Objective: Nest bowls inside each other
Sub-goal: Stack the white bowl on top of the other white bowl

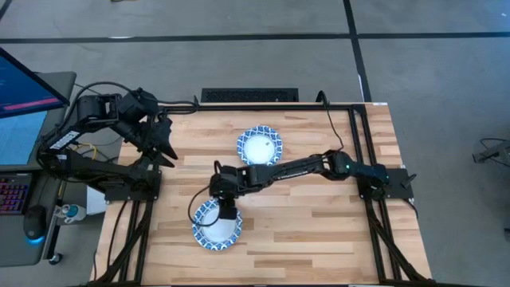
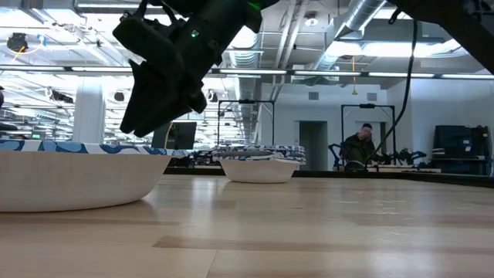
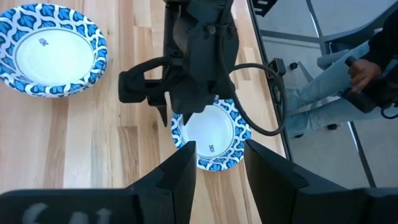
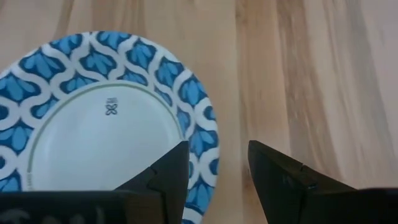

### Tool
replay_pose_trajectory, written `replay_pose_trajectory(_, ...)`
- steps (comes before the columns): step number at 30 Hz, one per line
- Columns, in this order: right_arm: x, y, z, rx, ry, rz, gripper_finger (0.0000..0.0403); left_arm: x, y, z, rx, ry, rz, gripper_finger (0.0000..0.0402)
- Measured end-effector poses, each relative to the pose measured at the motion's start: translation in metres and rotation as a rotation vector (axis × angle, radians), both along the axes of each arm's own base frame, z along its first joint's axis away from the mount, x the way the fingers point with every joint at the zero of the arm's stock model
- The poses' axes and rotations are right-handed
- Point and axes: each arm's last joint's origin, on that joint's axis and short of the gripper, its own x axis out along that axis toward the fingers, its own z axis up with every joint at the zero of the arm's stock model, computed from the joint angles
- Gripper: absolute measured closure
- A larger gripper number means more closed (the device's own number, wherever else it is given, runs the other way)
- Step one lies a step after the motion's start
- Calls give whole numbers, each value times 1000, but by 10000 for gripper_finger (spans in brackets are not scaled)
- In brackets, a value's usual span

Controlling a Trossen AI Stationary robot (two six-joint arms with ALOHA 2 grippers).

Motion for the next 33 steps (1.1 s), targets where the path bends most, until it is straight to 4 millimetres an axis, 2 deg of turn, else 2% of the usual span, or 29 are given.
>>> replay_pose_trajectory(13, 0, 1, 0, 1, -1, 74, 215, 1, 0, 1, 5, -16, 0, 275)
replay_pose_trajectory(28, 1, -10, 0, 35, 3, 29, 182, 2, 0, 1, 5, -22, 2, 275)
replay_pose_trajectory(33, 3, -6, -20, 41, 47, 23, 182, 2, 0, 1, 5, -21, 2, 275)
